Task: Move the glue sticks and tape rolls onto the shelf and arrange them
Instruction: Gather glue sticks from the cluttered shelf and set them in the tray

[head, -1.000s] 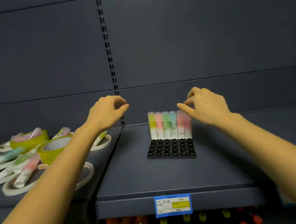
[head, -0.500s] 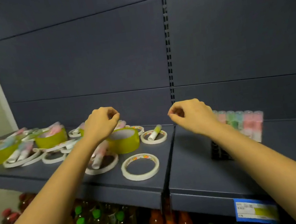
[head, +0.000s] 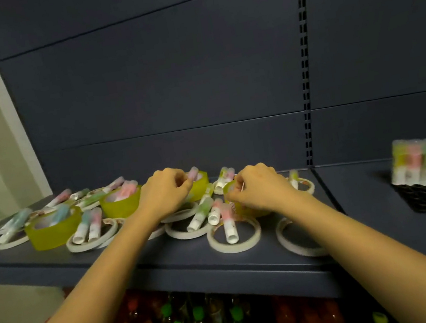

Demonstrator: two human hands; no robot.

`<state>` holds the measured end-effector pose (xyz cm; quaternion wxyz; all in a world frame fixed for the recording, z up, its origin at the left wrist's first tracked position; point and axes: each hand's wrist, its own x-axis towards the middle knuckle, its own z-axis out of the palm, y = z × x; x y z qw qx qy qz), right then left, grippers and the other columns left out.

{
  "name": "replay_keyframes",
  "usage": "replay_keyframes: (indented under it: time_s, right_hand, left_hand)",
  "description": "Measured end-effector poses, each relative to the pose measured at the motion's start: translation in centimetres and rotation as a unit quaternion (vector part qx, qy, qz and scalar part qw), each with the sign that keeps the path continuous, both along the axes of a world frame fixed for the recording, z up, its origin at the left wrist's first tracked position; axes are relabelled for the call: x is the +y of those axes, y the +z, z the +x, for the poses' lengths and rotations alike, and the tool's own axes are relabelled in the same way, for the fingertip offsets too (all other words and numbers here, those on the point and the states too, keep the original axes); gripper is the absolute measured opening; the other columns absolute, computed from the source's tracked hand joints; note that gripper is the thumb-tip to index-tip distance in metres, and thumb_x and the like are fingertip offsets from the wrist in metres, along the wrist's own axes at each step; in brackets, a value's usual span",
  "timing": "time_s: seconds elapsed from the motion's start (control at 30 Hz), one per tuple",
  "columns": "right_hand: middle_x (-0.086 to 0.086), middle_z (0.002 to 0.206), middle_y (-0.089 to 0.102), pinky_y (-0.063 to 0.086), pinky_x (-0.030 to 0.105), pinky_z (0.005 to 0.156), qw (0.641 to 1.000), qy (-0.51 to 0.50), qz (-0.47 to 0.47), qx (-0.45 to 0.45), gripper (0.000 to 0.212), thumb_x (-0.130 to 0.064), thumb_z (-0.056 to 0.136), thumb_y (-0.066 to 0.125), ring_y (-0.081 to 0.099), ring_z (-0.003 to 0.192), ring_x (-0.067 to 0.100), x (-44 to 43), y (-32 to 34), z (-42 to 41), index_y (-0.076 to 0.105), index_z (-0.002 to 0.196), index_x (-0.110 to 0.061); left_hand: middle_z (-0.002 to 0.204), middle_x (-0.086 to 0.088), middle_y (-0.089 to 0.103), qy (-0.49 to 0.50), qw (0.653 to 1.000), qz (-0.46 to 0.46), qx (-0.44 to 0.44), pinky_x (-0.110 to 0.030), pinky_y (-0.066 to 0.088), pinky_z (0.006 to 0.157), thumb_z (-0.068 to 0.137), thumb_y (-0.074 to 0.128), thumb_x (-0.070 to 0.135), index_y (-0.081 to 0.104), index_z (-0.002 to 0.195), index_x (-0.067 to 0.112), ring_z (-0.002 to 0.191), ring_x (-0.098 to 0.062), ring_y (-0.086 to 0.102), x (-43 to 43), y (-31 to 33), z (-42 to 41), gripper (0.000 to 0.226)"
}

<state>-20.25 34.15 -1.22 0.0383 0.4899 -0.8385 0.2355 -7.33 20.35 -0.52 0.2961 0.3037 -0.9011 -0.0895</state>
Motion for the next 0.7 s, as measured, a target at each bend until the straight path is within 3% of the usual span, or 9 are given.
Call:
replay_keyframes:
  time_s: [0.07, 0.17, 0.23, 0.33, 0.4, 0.57, 0.7]
  right_hand:
    - [0.009, 0.099, 0.064, 0.051, 0.040, 0.081, 1.000, -0.027, 0.001, 0.003, 0.036, -0.045, 0.084, 0.059, 0.060, 0.096, 0.029, -1.1, -0.5, 1.0, 0.059, 0.097, -0.012]
    - [0.010, 0.103, 0.062, 0.043, 0.033, 0.071, 0.997, -0.059, 0.030, 0.043, 0.051, -0.048, 0.087, 0.054, 0.059, 0.099, 0.027, -2.1, -1.3, 2.0, 0.053, 0.117, -0.007]
    - [0.008, 0.096, 0.058, 0.036, 0.031, 0.068, 0.995, -0.068, 0.045, 0.051, 0.043, -0.044, 0.090, 0.050, 0.057, 0.097, 0.026, -2.5, -1.8, 2.6, 0.053, 0.115, -0.009]
    - [0.005, 0.086, 0.050, 0.033, 0.032, 0.070, 0.996, -0.081, 0.024, 0.013, 0.035, -0.036, 0.091, 0.051, 0.053, 0.098, 0.028, -2.8, -2.4, 3.0, 0.051, 0.109, -0.006]
    - [0.002, 0.084, 0.046, 0.032, 0.030, 0.070, 0.996, -0.085, -0.003, -0.017, 0.032, -0.039, 0.089, 0.056, 0.049, 0.091, 0.023, -2.5, -2.4, 3.3, 0.047, 0.099, -0.010]
    - [0.010, 0.096, 0.062, 0.040, 0.032, 0.069, 0.989, -0.077, -0.089, -0.093, 0.040, -0.034, 0.083, 0.061, 0.056, 0.087, 0.026, -1.2, -1.1, 2.9, 0.041, 0.110, -0.011]
    - [0.007, 0.091, 0.063, 0.042, 0.031, 0.063, 0.980, -0.096, -0.137, -0.104, 0.034, -0.031, 0.084, 0.060, 0.057, 0.078, 0.021, 0.2, -0.3, 2.4, 0.044, 0.110, -0.016]
  left_hand:
    - [0.081, -0.008, 0.069, -0.021, 1.000, -0.003, -0.010, -0.042, 0.051, 0.075, 0.092, 0.049, 0.037, 0.068, 0.082, 0.010, 0.081, -0.028, 0.062, -1.2, -0.5, 0.4, 0.035]
    - [0.079, -0.006, 0.069, -0.037, 0.999, -0.009, -0.022, -0.037, 0.050, 0.072, 0.089, 0.052, 0.033, 0.064, 0.075, 0.016, 0.080, -0.026, 0.062, -2.4, -1.1, 0.6, 0.026]
    - [0.077, -0.005, 0.068, -0.048, 0.999, -0.010, -0.024, -0.035, 0.046, 0.074, 0.089, 0.053, 0.032, 0.063, 0.073, 0.018, 0.080, -0.026, 0.061, -2.8, -1.4, 0.6, 0.024]
    - [0.079, -0.003, 0.068, -0.074, 0.997, -0.004, -0.029, -0.042, 0.042, 0.090, 0.089, 0.052, 0.031, 0.065, 0.075, 0.018, 0.084, -0.025, 0.061, -3.0, -1.7, 0.2, 0.022]
    - [0.083, -0.003, 0.067, -0.091, 0.995, -0.002, -0.029, -0.038, 0.045, 0.084, 0.089, 0.052, 0.030, 0.068, 0.081, 0.016, 0.085, -0.024, 0.062, -3.0, -1.7, -0.3, 0.022]
    - [0.093, -0.004, 0.059, -0.135, 0.989, 0.000, -0.067, -0.034, 0.045, 0.078, 0.089, 0.054, 0.033, 0.070, 0.092, 0.015, 0.089, -0.019, 0.057, -2.9, -1.8, -2.4, 0.024]
    - [0.087, -0.009, 0.064, -0.150, 0.975, 0.020, -0.164, -0.036, 0.046, 0.085, 0.087, 0.056, 0.031, 0.065, 0.085, 0.008, 0.094, -0.025, 0.057, -2.4, -1.6, -4.4, 0.025]
